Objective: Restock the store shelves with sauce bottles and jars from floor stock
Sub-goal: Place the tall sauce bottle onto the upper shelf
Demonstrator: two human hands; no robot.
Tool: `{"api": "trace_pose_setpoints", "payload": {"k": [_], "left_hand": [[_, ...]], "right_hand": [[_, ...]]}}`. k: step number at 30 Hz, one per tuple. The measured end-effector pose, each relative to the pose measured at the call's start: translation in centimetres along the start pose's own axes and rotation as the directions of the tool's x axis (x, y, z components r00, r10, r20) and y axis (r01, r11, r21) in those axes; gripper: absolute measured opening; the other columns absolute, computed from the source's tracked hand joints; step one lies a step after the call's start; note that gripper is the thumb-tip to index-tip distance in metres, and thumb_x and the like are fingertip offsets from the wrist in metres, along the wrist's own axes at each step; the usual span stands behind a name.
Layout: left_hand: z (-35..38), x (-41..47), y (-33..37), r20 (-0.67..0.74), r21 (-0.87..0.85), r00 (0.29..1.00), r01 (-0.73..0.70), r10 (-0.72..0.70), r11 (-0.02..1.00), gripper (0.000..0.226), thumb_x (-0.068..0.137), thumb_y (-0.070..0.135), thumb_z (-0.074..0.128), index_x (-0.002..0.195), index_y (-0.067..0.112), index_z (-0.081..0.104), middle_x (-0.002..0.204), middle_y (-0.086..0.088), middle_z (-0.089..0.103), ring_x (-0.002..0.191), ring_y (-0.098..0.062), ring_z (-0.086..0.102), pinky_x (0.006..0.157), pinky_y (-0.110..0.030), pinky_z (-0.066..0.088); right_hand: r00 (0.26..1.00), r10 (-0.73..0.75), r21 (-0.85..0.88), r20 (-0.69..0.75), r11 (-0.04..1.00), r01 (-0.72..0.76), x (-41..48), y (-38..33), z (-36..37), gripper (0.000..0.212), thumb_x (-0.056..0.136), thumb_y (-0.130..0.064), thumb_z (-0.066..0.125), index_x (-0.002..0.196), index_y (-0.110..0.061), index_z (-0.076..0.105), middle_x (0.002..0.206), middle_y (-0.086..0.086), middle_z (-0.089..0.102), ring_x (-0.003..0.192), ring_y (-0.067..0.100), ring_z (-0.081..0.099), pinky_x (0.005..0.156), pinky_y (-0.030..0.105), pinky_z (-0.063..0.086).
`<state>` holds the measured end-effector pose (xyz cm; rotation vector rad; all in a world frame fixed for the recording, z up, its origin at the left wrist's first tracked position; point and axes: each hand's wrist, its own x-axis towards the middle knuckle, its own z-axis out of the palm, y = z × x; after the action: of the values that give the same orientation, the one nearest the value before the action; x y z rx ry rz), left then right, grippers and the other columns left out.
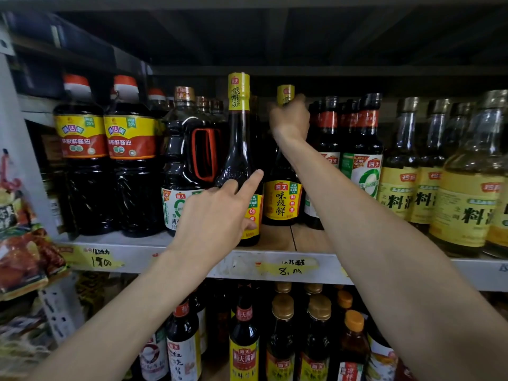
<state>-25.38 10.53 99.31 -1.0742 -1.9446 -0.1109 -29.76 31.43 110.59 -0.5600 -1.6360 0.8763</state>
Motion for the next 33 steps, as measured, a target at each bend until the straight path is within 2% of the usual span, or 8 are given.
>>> {"api": "trace_pose_setpoints", "payload": {"k": [7, 11, 15, 18, 21, 25, 29, 33], "left_hand": [[0.8, -0.1, -0.4, -0.049, -0.136, 0.998, 0.021, -0.027, 0.991, 0.095, 0.061, 0.043, 0.087, 0.144, 0.022, 0.046, 0.076, -0.005, 0.060, 0.060, -0.027, 0.061, 0.045, -0.028, 0.037], [1.4, -0.3, -0.6, -0.067, -0.182, 0.997, 0.025, -0.038, 0.983, 0.093, 0.067, 0.044, 0.084, 0.147, 0.028, 0.039, 0.083, -0.003, 0.063, 0.069, -0.028, 0.063, 0.050, -0.033, 0.045], [1.6, -0.5, -1.0, -0.049, -0.402, 0.992, 0.087, -0.116, 0.912, 0.076, 0.082, 0.030, 0.075, 0.147, 0.038, 0.036, 0.084, 0.012, 0.054, 0.078, -0.020, 0.058, 0.062, -0.037, 0.051], [1.9, -0.8, -3.0, -0.121, -0.599, 0.948, 0.166, -0.293, 0.783, 0.055, 0.084, 0.019, 0.073, 0.135, 0.032, 0.055, 0.075, 0.014, 0.050, 0.066, -0.010, 0.050, 0.064, -0.037, 0.052], [2.2, -1.0, -4.8, -0.107, -0.556, 0.955, 0.173, -0.276, 0.813, 0.063, 0.084, 0.026, 0.073, 0.139, 0.041, 0.046, 0.078, 0.014, 0.052, 0.065, -0.006, 0.049, 0.060, -0.032, 0.047], [3.1, -1.3, -5.6, -0.058, -0.496, 0.985, 0.114, -0.163, 0.861, 0.071, 0.084, 0.036, 0.071, 0.143, 0.051, 0.033, 0.075, 0.014, 0.049, 0.063, -0.001, 0.046, 0.053, -0.027, 0.042], [3.7, -1.3, -6.1, -0.063, -0.569, 0.989, 0.073, -0.132, 0.819, 0.072, 0.084, 0.034, 0.072, 0.143, 0.050, 0.034, 0.073, 0.014, 0.051, 0.061, -0.001, 0.048, 0.055, -0.030, 0.047], [3.2, -1.3, -3.7, -0.211, -0.673, 0.955, 0.013, -0.208, 0.740, 0.048, 0.085, 0.030, 0.070, 0.131, 0.028, 0.057, 0.065, 0.015, 0.044, 0.061, -0.009, 0.046, 0.058, -0.032, 0.046]], "right_hand": [[0.912, -0.406, -0.240, 0.057, 0.881, 0.407, -4.2, 1.0, -2.3, 0.086, 0.078, -0.008, 0.073, 0.149, 0.000, 0.024, 0.147, 0.021, 0.034, 0.135, 0.036, 0.038, 0.102, 0.036, 0.043], [0.829, -0.541, -0.344, 0.139, 0.759, 0.553, -7.9, 1.1, -5.4, 0.063, 0.084, -0.007, 0.063, 0.143, -0.002, 0.040, 0.145, 0.018, 0.038, 0.135, 0.032, 0.036, 0.106, 0.031, 0.037], [0.832, -0.309, -0.227, 0.460, 0.865, 0.447, -12.0, 2.2, -8.3, 0.038, 0.093, -0.032, 0.060, 0.128, -0.016, 0.063, 0.125, 0.006, 0.066, 0.115, 0.022, 0.060, 0.094, 0.030, 0.047], [0.791, -0.178, -0.205, 0.585, 0.912, 0.356, -14.6, 3.3, -8.7, 0.069, 0.089, -0.048, 0.065, 0.148, -0.020, 0.041, 0.131, 0.005, 0.064, 0.108, 0.017, 0.064, 0.084, 0.025, 0.049], [0.807, -0.157, -0.238, 0.569, 0.908, 0.345, -15.6, 4.0, -7.5, 0.087, 0.085, -0.043, 0.072, 0.155, -0.024, 0.024, 0.123, 0.002, 0.067, 0.101, 0.015, 0.065, 0.063, 0.009, 0.038], [0.823, -0.145, -0.200, 0.549, 0.934, 0.297, -15.2, 4.2, -6.8, 0.090, 0.082, -0.034, 0.077, 0.154, -0.024, 0.024, 0.135, 0.001, 0.060, 0.122, 0.014, 0.055, 0.081, 0.012, 0.038], [0.838, -0.143, -0.194, 0.526, 0.940, 0.282, -15.3, 4.4, -6.8, 0.089, 0.082, -0.032, 0.078, 0.154, -0.025, 0.026, 0.139, 0.001, 0.057, 0.124, 0.014, 0.054, 0.072, -0.002, 0.034], [0.872, -0.152, -0.170, 0.465, 0.951, 0.257, -17.5, 4.0, -7.8, 0.081, 0.086, -0.036, 0.073, 0.153, -0.025, 0.029, 0.138, 0.003, 0.057, 0.112, 0.014, 0.062, 0.091, 0.026, 0.051]]}}
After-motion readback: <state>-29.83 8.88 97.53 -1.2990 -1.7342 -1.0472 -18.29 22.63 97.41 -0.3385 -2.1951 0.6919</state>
